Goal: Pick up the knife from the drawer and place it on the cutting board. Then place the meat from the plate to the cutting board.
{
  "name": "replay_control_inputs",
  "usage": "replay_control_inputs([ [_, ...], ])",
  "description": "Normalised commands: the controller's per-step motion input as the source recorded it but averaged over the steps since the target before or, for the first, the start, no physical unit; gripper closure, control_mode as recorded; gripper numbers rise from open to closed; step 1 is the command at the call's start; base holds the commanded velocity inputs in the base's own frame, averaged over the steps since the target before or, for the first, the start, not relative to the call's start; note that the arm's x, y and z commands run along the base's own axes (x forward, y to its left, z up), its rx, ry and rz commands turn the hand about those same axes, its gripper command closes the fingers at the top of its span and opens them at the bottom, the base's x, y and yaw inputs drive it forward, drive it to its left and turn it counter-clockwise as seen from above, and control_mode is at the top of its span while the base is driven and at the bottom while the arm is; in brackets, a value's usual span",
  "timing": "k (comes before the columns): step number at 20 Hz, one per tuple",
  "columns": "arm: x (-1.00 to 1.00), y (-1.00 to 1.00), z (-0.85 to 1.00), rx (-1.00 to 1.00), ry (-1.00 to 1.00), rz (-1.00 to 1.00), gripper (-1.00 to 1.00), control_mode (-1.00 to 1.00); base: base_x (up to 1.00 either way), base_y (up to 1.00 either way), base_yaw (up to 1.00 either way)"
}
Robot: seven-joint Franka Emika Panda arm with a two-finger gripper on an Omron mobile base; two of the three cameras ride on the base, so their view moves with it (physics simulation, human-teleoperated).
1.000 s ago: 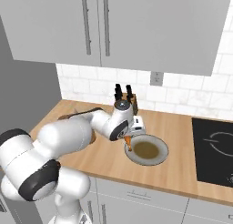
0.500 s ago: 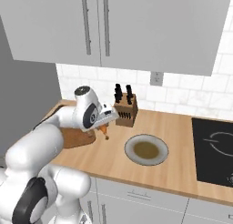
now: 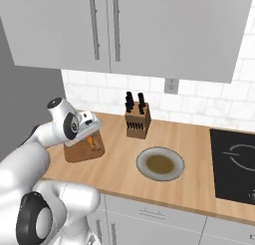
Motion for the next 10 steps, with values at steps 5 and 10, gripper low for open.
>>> replay_control_inputs([
  [5,0.24,0.62,-0.09,0.0,0.06,0.0,1.0,-1.0,0.0,0.0,0.0],
  [10,0.32,0.47,-0.18,0.0,0.06,0.0,1.0,-1.0,0.0,0.0,0.0],
])
